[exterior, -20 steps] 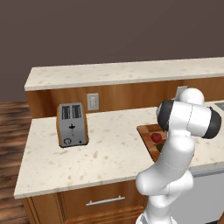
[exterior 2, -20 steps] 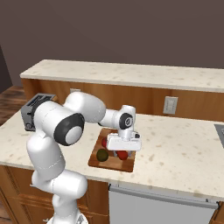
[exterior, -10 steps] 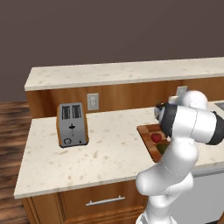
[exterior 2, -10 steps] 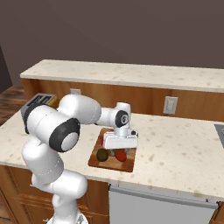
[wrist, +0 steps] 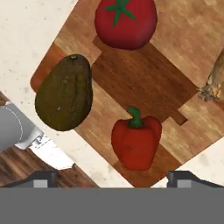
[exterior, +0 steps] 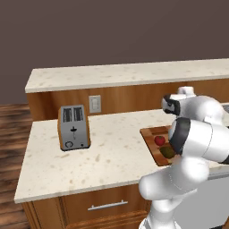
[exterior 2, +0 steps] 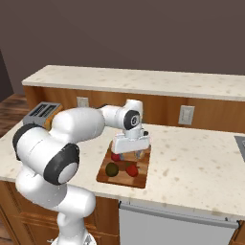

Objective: Place the avocado, onion, tomato, and bell pepper on the cutting board.

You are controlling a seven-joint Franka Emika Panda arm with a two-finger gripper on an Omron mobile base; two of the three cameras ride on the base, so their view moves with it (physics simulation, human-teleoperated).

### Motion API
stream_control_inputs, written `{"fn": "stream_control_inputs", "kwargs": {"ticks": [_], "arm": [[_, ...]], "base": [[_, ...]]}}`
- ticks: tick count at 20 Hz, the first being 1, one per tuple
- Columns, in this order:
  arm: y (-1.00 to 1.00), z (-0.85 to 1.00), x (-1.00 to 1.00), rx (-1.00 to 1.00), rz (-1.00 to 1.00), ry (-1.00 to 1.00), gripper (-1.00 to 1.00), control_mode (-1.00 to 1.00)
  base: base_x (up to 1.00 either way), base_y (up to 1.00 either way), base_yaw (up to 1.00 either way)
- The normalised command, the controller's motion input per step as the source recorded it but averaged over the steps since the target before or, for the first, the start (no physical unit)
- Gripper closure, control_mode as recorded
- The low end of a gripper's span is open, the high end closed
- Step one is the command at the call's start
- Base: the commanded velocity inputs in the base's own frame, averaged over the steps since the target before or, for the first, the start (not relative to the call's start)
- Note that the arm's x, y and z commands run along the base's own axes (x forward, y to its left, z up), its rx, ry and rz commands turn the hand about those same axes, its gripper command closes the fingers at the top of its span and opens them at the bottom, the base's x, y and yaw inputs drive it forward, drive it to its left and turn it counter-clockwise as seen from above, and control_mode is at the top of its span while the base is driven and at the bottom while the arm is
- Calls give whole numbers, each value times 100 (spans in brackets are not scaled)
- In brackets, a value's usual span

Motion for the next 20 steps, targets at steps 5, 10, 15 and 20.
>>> {"fn": "stream_control_inputs", "kwargs": {"ticks": [5, 10, 15, 20], "arm": [[13, 100, -10, 6, 9, -17, -100, -100], [21, 100, -25, 5, 9, -16, -100, -100], [10, 100, -29, 2, 8, -16, -100, -100], [5, 25, -7, -6, 1, -7, -100, -100]], "base": [[0, 0, 0], [0, 0, 0], [0, 0, 0], [0, 0, 0]]}}
